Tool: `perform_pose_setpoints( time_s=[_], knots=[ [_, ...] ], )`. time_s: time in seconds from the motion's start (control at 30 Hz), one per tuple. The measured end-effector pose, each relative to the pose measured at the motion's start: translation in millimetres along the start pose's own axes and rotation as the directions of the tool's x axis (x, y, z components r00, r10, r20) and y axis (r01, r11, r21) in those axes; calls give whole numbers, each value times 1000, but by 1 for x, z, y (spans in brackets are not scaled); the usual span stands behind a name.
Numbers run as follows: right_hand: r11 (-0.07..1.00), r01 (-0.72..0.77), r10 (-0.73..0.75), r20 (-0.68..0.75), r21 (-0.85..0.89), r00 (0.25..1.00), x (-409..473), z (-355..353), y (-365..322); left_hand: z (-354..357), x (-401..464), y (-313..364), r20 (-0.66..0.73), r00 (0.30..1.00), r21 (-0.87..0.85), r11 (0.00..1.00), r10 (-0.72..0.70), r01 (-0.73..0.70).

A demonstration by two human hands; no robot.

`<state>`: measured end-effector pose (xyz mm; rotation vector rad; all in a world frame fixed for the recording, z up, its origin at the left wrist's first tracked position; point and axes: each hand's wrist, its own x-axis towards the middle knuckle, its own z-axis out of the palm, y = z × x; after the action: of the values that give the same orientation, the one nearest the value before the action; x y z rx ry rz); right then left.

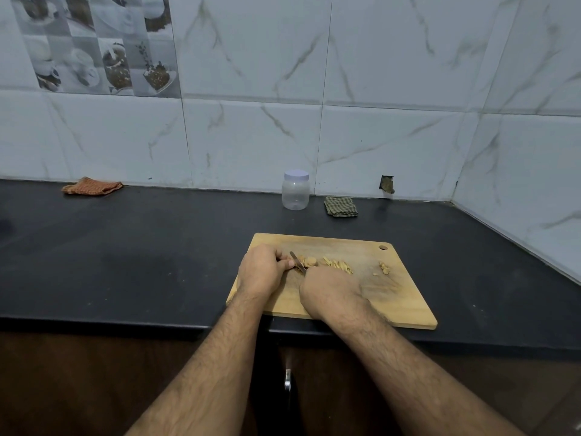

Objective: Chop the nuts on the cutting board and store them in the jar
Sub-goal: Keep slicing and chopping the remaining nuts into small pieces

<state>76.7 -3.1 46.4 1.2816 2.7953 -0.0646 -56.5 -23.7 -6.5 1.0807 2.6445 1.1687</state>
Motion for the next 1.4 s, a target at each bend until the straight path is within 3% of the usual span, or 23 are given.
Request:
perform_pose_setpoints(
  time_s=[0.6,1.0,1.4],
  knots=[
    [997,63,-63,7,-32,998,12,-3,-3,2,3,-3,19,1000,6,1000,-3,3],
    [994,77,-68,123,-75,990,-6,-10,0,1,1,1,-20,1000,36,999,-12,13],
    [1000,4,-4,26,15,1000,-25,0,11,-1,-3,4,-2,1000,51,999,16,-16]
  ],
)
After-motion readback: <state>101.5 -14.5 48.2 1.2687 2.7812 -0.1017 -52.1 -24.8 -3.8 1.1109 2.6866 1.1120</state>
